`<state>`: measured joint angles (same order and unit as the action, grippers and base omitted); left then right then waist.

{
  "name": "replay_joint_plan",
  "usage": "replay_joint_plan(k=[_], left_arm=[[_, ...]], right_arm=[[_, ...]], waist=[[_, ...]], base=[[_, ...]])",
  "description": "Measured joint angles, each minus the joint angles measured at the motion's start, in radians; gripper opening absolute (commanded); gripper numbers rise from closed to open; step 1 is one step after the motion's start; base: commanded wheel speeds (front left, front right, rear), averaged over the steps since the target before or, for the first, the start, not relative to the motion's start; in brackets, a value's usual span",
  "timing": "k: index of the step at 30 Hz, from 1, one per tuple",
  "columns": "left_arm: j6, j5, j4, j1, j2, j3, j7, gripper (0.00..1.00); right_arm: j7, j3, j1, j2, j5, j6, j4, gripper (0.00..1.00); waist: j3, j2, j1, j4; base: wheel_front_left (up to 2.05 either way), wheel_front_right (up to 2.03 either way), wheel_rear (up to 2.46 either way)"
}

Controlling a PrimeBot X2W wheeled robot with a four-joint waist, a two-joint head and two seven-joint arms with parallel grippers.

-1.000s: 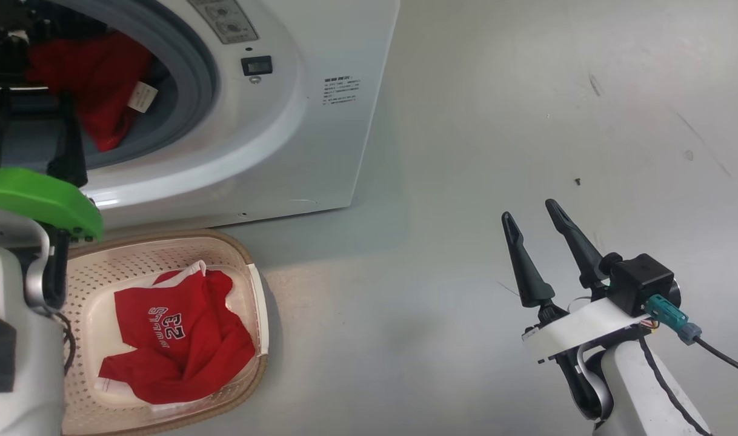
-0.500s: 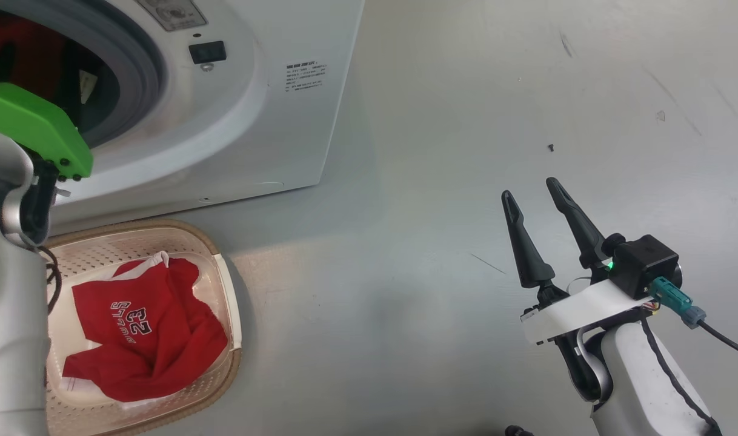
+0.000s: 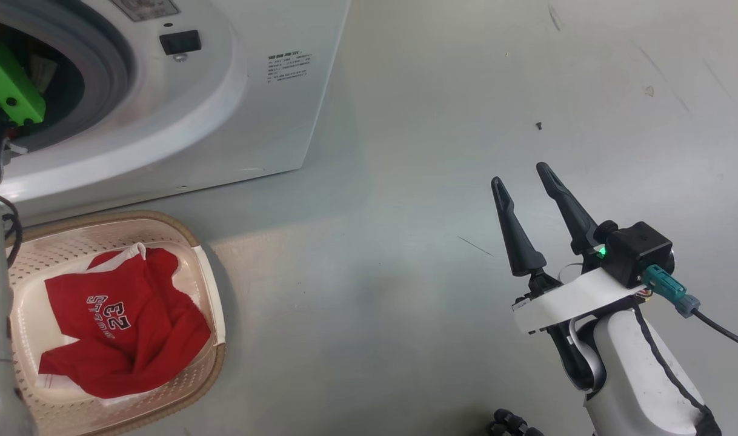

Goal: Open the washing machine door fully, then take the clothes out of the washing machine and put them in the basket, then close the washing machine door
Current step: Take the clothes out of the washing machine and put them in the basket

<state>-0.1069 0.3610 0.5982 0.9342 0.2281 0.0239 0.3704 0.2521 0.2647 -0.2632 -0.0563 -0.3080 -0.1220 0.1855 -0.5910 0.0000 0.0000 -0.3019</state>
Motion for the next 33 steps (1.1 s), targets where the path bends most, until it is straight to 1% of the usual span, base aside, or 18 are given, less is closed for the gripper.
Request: replay_joint_plan(k=[5,13,25,26,27,28,33], left_arm=[[0.016,0.0,0.049,0.035,0.006,0.001,0.035,1.0],[0.031,-0.002,0.105,0.078,0.011,-0.004,0.042,1.0],[0.039,-0.002,0.183,0.123,0.015,-0.004,0.053,1.0],[0.039,-0.002,0.188,0.125,0.015,-0.004,0.055,0.89],[0.039,-0.001,0.195,0.129,0.015,-0.004,0.06,0.41],[0.039,-0.001,0.202,0.133,0.015,-0.003,0.06,0.0],[0.039,0.0,0.224,0.139,0.011,-0.005,0.059,0.0]], right_arm=[[0.0,0.004,-0.007,0.0,0.0,0.0,0.0,1.0],[0.0,0.004,-0.017,0.002,0.0,0.0,0.001,1.0],[0.0,0.004,-0.03,0.007,0.0,0.0,0.005,1.0],[0.0,0.004,-0.032,0.007,0.0,0.0,0.005,1.0],[0.0,0.004,-0.034,0.007,0.0,0.0,0.005,1.0],[0.0,0.004,-0.035,0.007,0.0,0.0,0.005,1.0],[0.0,0.004,-0.036,0.007,0.0,0.0,0.006,1.0]], waist=[[-0.016,0.0,0.0,-0.011],[-0.03,0.0,0.0,-0.02],[-0.039,0.0,0.0,-0.026],[-0.039,0.0,0.0,-0.026],[-0.038,0.0,0.0,-0.026],[-0.038,0.0,0.0,-0.025],[-0.036,0.0,0.0,-0.022]], base=[[0.0,0.0,0.0],[0.0,0.0,0.0],[0.0,0.0,0.0],[0.0,0.0,0.0],[0.0,0.0,0.0],[0.0,0.0,0.0],[0.0,0.0,0.0]])
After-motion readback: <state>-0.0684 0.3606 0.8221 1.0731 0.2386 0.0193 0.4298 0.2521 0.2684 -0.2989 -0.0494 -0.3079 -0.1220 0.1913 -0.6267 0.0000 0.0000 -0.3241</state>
